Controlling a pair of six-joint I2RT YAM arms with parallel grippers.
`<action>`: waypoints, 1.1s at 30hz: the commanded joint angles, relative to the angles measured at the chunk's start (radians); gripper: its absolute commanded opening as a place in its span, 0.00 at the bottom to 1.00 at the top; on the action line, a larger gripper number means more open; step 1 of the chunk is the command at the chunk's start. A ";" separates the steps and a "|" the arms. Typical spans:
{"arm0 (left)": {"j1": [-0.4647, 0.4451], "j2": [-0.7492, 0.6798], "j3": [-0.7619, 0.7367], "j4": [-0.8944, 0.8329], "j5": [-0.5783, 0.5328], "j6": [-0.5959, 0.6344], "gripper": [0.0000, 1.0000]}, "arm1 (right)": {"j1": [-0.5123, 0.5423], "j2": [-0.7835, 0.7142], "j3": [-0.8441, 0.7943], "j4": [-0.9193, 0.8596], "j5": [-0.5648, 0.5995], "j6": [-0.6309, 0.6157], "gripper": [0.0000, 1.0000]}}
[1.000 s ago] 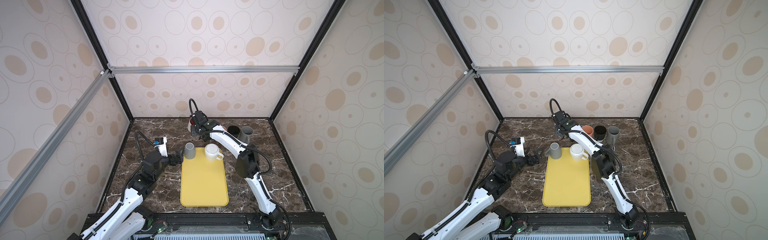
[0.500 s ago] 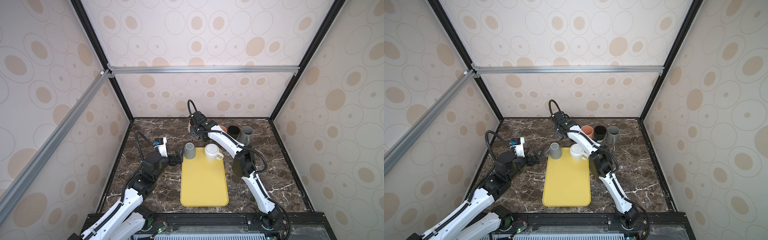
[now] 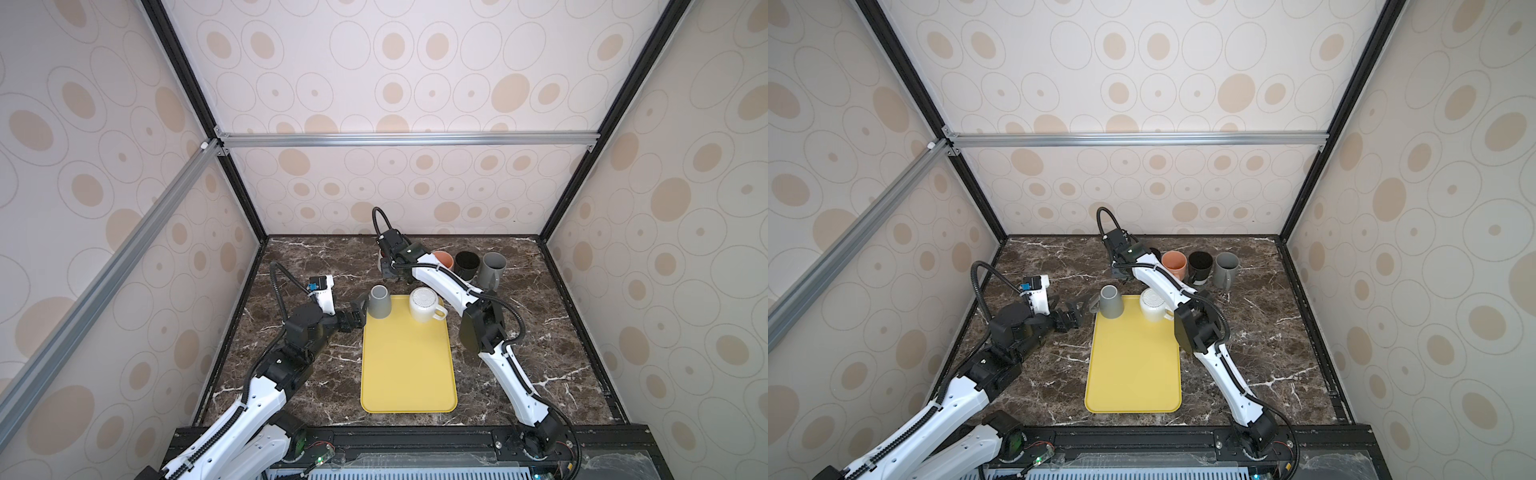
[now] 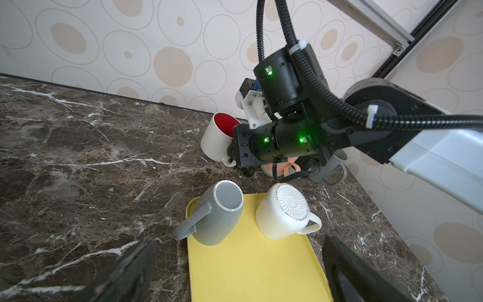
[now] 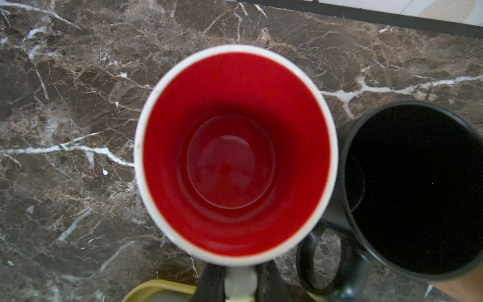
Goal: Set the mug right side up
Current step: 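Lower the white mug upright beside the black mug with the right gripper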
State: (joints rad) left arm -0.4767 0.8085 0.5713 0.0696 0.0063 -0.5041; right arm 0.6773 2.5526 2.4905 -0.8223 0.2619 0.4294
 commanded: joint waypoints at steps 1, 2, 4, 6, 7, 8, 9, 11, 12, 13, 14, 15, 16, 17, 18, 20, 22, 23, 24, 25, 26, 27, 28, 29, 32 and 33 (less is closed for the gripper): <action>0.011 0.000 -0.004 0.019 0.003 0.013 1.00 | -0.004 -0.019 0.029 0.032 0.034 -0.004 0.00; 0.011 0.000 -0.004 0.022 0.004 0.013 1.00 | -0.004 -0.016 0.029 0.031 0.032 -0.005 0.00; 0.011 0.001 -0.002 0.019 0.006 0.012 1.00 | -0.004 -0.013 0.030 0.028 0.031 -0.005 0.00; 0.010 0.000 -0.004 0.019 0.006 0.012 1.00 | -0.005 -0.008 0.030 0.022 0.030 -0.006 0.00; 0.010 0.000 -0.005 0.019 0.005 0.014 1.00 | -0.004 -0.007 0.030 0.017 0.027 -0.004 0.00; 0.010 -0.002 -0.006 0.019 0.003 0.013 1.00 | -0.005 -0.005 0.028 0.015 0.028 -0.003 0.00; 0.010 -0.004 -0.008 0.019 0.003 0.012 1.00 | -0.005 -0.006 0.024 0.014 0.028 -0.002 0.00; 0.011 -0.004 -0.010 0.021 0.004 0.012 1.00 | -0.003 -0.007 0.022 0.012 0.027 -0.001 0.00; 0.010 -0.003 -0.010 0.021 0.006 0.012 1.00 | -0.004 -0.005 0.022 0.012 0.028 -0.001 0.00; 0.011 -0.001 -0.010 0.022 0.006 0.012 1.00 | -0.004 -0.003 0.023 0.012 0.025 0.000 0.00; 0.011 0.001 -0.010 0.022 0.007 0.012 1.00 | -0.005 -0.003 0.025 0.009 0.025 0.002 0.00; 0.012 0.001 -0.010 0.022 0.006 0.012 1.00 | -0.004 -0.002 0.024 0.006 0.027 0.004 0.00; 0.012 0.001 -0.012 0.022 0.006 0.012 1.00 | -0.004 -0.002 0.024 0.006 0.027 0.004 0.00; 0.013 0.000 -0.011 0.023 0.006 0.012 1.00 | -0.005 -0.001 0.024 0.006 0.027 0.005 0.00; 0.012 0.000 -0.013 0.023 0.006 0.011 1.00 | -0.004 0.000 0.025 0.005 0.028 0.006 0.00; 0.012 -0.003 -0.015 0.025 0.004 0.012 1.00 | -0.004 0.005 0.031 0.001 0.025 0.009 0.00; 0.012 -0.005 -0.019 0.026 0.002 0.012 1.00 | -0.008 0.013 0.045 -0.007 0.019 0.012 0.01; 0.013 -0.006 -0.020 0.027 0.001 0.012 1.00 | -0.009 0.017 0.049 -0.009 0.014 0.012 0.02; 0.013 -0.008 -0.024 0.029 0.000 0.012 1.00 | -0.010 0.022 0.055 -0.013 0.008 0.013 0.03; 0.012 -0.009 -0.026 0.031 -0.001 0.011 1.00 | -0.013 0.026 0.060 -0.015 0.002 0.013 0.03; 0.013 -0.009 -0.027 0.032 -0.002 0.012 1.00 | -0.012 0.029 0.065 -0.018 -0.001 0.014 0.04; 0.013 -0.010 -0.027 0.033 -0.002 0.012 1.00 | -0.012 0.032 0.069 -0.021 -0.001 0.013 0.04; 0.014 -0.009 -0.027 0.034 -0.003 0.012 1.00 | -0.012 0.037 0.076 -0.023 -0.005 0.014 0.04; 0.015 -0.006 -0.026 0.034 -0.003 0.012 1.00 | -0.014 0.042 0.084 -0.027 -0.008 0.013 0.04; 0.014 -0.003 -0.021 0.031 0.000 0.014 1.00 | -0.015 0.055 0.111 -0.046 -0.009 0.017 0.07; 0.013 -0.003 -0.021 0.033 0.000 0.015 1.00 | -0.016 0.058 0.113 -0.047 -0.008 0.019 0.08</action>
State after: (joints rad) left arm -0.4713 0.8085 0.5426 0.0746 0.0090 -0.5041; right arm 0.6662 2.6144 2.5526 -0.8749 0.2379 0.4339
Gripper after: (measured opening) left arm 0.999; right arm 0.165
